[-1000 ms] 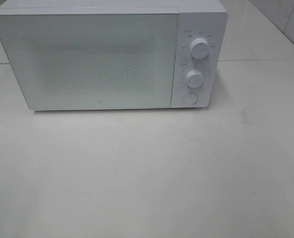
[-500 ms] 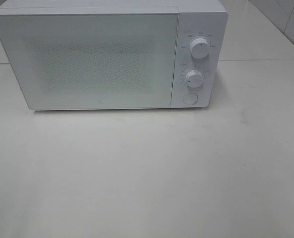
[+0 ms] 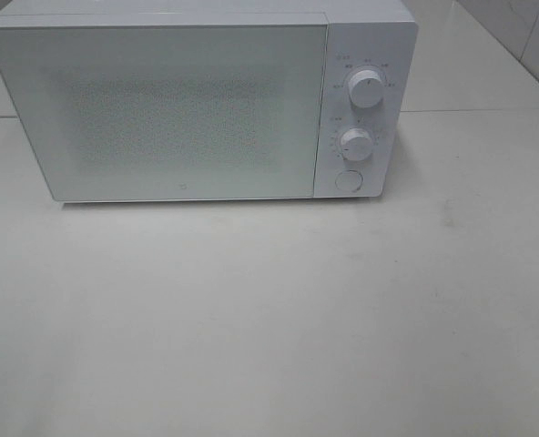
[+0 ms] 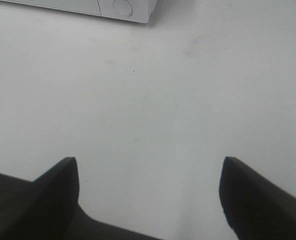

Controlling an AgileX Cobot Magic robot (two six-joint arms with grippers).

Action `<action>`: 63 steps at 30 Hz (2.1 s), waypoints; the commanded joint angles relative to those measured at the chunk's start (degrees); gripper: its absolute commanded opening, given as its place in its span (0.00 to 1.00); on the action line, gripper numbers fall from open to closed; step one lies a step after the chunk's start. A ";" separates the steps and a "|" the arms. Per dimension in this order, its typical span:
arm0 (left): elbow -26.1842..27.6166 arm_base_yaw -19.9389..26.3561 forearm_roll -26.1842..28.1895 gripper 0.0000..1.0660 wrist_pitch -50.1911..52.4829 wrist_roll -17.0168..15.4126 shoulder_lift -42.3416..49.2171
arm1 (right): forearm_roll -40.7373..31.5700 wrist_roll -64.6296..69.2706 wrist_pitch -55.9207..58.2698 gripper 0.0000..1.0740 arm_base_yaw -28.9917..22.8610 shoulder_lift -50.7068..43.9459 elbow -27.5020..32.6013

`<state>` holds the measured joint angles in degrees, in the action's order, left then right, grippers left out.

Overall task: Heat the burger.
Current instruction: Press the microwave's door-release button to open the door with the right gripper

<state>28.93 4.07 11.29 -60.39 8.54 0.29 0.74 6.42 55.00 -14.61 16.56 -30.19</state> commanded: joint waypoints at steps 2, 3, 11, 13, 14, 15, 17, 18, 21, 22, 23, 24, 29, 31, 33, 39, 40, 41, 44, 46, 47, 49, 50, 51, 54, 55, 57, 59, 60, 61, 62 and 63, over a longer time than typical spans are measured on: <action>-0.23 0.11 0.34 0.94 0.74 -0.06 1.15 | 0.17 0.00 -6.13 0.70 0.40 3.95 -0.23; -0.23 0.11 0.34 0.94 0.74 -0.06 1.15 | 0.17 0.00 -10.26 0.70 0.40 7.10 0.06; -0.23 0.11 0.34 0.94 0.74 -0.06 1.15 | 0.17 0.00 -21.37 0.70 0.40 16.67 0.11; -0.23 0.11 0.34 0.94 0.74 -0.06 1.15 | 0.17 0.00 -26.13 0.70 0.40 20.97 0.17; -0.23 0.11 0.34 0.94 0.74 -0.06 1.15 | 0.17 0.00 -26.13 0.70 0.40 20.97 0.17; -0.23 0.11 0.34 0.94 0.74 -0.06 1.15 | 0.17 0.00 -29.11 0.70 0.40 23.61 0.17; -0.23 0.11 0.34 0.94 0.74 -0.06 1.15 | 0.17 0.00 -32.54 0.70 0.40 26.30 0.52; -0.23 0.11 0.34 0.94 0.74 -0.06 1.15 | 0.17 0.00 -34.72 0.70 0.40 27.73 0.86; -0.23 0.11 0.34 0.94 0.74 -0.06 1.15 | 0.17 0.00 -39.48 0.70 0.40 31.86 1.09; -0.23 0.11 0.34 0.94 0.74 -0.06 1.15 | 0.17 0.00 -39.48 0.70 0.40 31.86 1.09; -0.23 0.11 0.34 0.94 0.74 -0.06 1.15 | 0.17 0.00 -42.34 0.70 0.40 34.66 1.15; -0.23 0.11 0.34 0.94 0.74 -0.06 1.15 | 0.17 0.00 -43.60 0.70 0.40 35.75 1.15; -0.23 0.11 0.34 0.94 0.74 -0.06 1.15 | 0.17 0.40 -51.57 0.70 0.40 42.40 1.15; -0.23 0.11 0.34 0.94 0.74 -0.06 1.15 | 0.17 0.40 -55.00 0.69 0.40 44.81 1.38; -0.23 0.11 0.34 0.94 0.74 -0.06 1.15 | 0.17 0.40 -62.40 0.66 0.40 48.19 2.69; -0.23 0.11 0.34 0.94 0.74 -0.06 1.15 | 0.17 -0.34 -78.50 0.63 0.40 53.29 6.30; -0.23 0.11 0.34 0.94 0.74 -0.06 1.15 | 0.17 -0.52 -81.82 0.63 0.40 54.37 7.10; -0.23 0.11 0.34 0.94 0.74 -0.06 1.15 | 0.17 -0.52 -87.32 0.64 0.40 56.32 8.71; -0.23 0.11 0.34 0.94 0.74 -0.06 1.15 | -0.34 -0.52 -93.79 0.64 0.40 59.76 10.20; -0.23 0.11 0.34 0.94 0.74 -0.06 1.15 | -2.75 -0.57 -97.40 0.65 0.23 61.94 10.89; -0.23 0.11 0.34 0.94 0.74 -0.06 1.15 | -4.41 -0.92 -98.89 0.66 -0.11 63.14 11.17; -0.23 0.11 0.34 0.94 0.74 -0.06 1.15 | -8.08 -2.58 -101.53 0.67 -1.60 65.32 11.52; -0.23 0.11 0.34 0.94 0.74 -0.06 1.15 | -8.08 -2.58 -101.53 0.67 -1.60 65.32 11.52; -0.23 0.11 0.34 0.94 0.74 -0.06 1.15 | -9.85 -3.50 -102.67 0.67 -2.58 66.23 11.63; -0.23 0.11 0.34 0.94 0.74 -0.06 1.15 | -17.59 -8.19 -106.97 0.68 -7.10 69.50 11.63; -0.23 0.11 0.34 0.94 0.74 -0.06 1.15 | -22.52 -10.89 -110.01 0.68 -10.77 71.56 11.63; -0.23 0.11 0.34 0.94 0.74 -0.06 1.15 | -25.32 -11.69 -111.78 0.68 -12.66 72.77 11.63; -0.23 0.11 0.34 0.94 0.74 -0.06 1.15 | -29.62 -12.83 -114.94 0.68 -15.99 75.00 11.63; -0.23 0.11 0.34 0.94 0.74 -0.06 1.15 | -32.60 -13.41 -118.54 0.68 -18.96 77.64 11.63; -0.23 0.11 0.34 0.94 0.74 -0.06 1.15 | -33.80 -13.46 -120.44 0.68 -20.45 78.95 11.63; -0.23 0.11 0.34 0.94 0.74 -0.06 1.15 | -33.80 -13.46 -120.44 0.68 -20.45 78.95 11.63; -0.23 0.11 0.34 0.94 0.74 -0.06 1.15 | -36.10 -13.41 -123.87 0.68 -23.38 81.36 11.63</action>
<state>28.93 4.07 11.29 -60.39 8.54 0.29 -33.06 -5.90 -64.86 -35.81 96.49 -18.74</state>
